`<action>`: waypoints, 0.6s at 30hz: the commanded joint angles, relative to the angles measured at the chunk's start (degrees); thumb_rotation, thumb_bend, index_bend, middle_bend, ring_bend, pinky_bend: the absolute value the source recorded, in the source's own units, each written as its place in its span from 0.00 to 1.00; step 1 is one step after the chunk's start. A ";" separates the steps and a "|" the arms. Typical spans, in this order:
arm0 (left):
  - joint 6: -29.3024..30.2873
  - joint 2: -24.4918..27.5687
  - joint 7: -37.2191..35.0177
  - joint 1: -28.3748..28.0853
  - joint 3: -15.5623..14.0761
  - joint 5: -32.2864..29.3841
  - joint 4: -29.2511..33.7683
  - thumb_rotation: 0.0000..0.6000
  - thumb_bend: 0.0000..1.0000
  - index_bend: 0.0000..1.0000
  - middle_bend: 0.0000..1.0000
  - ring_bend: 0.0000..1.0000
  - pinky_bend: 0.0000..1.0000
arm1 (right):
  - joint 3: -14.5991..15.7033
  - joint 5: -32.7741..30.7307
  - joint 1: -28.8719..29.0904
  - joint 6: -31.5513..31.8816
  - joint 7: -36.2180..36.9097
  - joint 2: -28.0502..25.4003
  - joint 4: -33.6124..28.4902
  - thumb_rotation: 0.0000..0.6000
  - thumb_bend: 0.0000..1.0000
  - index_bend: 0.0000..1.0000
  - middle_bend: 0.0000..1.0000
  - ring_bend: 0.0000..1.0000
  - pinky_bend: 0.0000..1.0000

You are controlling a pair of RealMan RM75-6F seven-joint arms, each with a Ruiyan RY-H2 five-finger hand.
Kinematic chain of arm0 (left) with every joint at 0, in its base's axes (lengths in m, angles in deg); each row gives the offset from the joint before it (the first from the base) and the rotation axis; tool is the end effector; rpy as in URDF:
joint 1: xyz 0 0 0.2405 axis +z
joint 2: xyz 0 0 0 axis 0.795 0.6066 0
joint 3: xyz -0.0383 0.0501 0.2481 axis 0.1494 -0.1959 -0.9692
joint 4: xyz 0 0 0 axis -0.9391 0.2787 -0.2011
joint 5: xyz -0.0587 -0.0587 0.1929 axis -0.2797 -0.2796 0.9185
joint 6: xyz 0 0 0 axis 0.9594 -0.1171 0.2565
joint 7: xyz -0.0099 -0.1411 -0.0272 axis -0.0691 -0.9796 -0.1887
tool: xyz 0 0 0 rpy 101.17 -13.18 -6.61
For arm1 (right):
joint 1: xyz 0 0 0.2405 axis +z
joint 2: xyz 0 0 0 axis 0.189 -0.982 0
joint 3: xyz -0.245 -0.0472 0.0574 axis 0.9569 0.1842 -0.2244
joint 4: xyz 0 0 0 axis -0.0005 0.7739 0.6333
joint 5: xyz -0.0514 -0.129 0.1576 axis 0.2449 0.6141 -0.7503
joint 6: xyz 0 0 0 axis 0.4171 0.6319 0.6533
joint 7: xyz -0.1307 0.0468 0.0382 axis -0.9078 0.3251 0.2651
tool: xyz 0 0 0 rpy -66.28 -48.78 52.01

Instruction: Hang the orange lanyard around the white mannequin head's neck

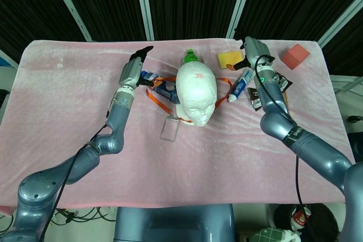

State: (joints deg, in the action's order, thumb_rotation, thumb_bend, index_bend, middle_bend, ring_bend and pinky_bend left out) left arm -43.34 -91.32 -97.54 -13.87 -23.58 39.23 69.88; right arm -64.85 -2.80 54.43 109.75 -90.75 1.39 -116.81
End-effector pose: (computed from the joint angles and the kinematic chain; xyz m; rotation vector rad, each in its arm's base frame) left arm -0.0614 0.5063 -0.0057 -1.3478 -1.3713 -1.3299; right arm -0.1035 -0.5299 0.1349 1.3012 -1.3062 1.0816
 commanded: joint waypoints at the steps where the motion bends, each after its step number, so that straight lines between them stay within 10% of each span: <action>1: 4.59 4.80 3.78 2.77 -0.79 1.34 7.57 1.00 0.05 0.12 0.09 0.00 0.00 | -1.90 0.13 -2.06 0.65 3.37 -1.92 -0.94 1.00 0.07 0.10 0.18 0.27 0.23; 18: 14.90 37.28 22.29 21.14 -12.51 4.10 51.29 1.00 0.07 0.16 0.12 0.00 0.00 | 3.30 13.95 -20.88 11.26 9.54 -15.11 -12.50 1.00 0.18 0.11 0.19 0.28 0.23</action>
State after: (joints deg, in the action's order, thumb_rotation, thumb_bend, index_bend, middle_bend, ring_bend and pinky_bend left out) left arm -32.66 -60.17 -79.56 2.20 -32.29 41.52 114.19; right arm -63.07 8.82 36.57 118.32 -82.15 -11.70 -126.35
